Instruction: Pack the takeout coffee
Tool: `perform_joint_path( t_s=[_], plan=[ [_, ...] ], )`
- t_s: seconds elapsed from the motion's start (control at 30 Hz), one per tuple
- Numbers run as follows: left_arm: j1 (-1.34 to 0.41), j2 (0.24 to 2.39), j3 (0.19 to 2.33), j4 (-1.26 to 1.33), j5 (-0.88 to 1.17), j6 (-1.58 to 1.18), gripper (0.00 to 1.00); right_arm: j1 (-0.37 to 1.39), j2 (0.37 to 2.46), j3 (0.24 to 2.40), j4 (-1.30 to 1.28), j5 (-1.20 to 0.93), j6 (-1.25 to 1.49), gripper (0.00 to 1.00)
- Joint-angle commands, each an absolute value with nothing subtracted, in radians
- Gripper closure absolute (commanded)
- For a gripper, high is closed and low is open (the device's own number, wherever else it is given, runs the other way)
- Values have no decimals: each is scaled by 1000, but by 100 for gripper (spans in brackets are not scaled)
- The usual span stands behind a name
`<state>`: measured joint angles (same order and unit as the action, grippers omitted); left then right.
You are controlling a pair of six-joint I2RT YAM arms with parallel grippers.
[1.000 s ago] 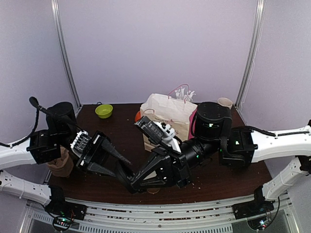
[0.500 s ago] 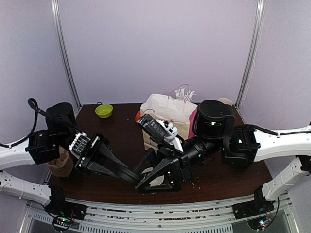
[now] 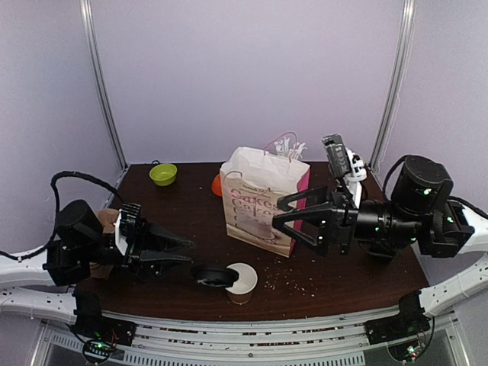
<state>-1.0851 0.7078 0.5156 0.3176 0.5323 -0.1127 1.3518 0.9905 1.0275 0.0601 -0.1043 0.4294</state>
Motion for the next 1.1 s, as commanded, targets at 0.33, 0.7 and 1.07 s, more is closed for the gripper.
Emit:
perform_joint_path(
  t_s=[0.33,0.7,1.07],
  plan=[
    [-1080,648,347,536,137,-542,66,1351,1082,901,25,91,418,29],
    [-1080,561,443,-6,-171,-725,26,1434,1266,898,-103,119,475,37],
    [-1232,866,636,-594,-40,-1023,2,1442,1270,861,-106,312,525,29]
  ],
)
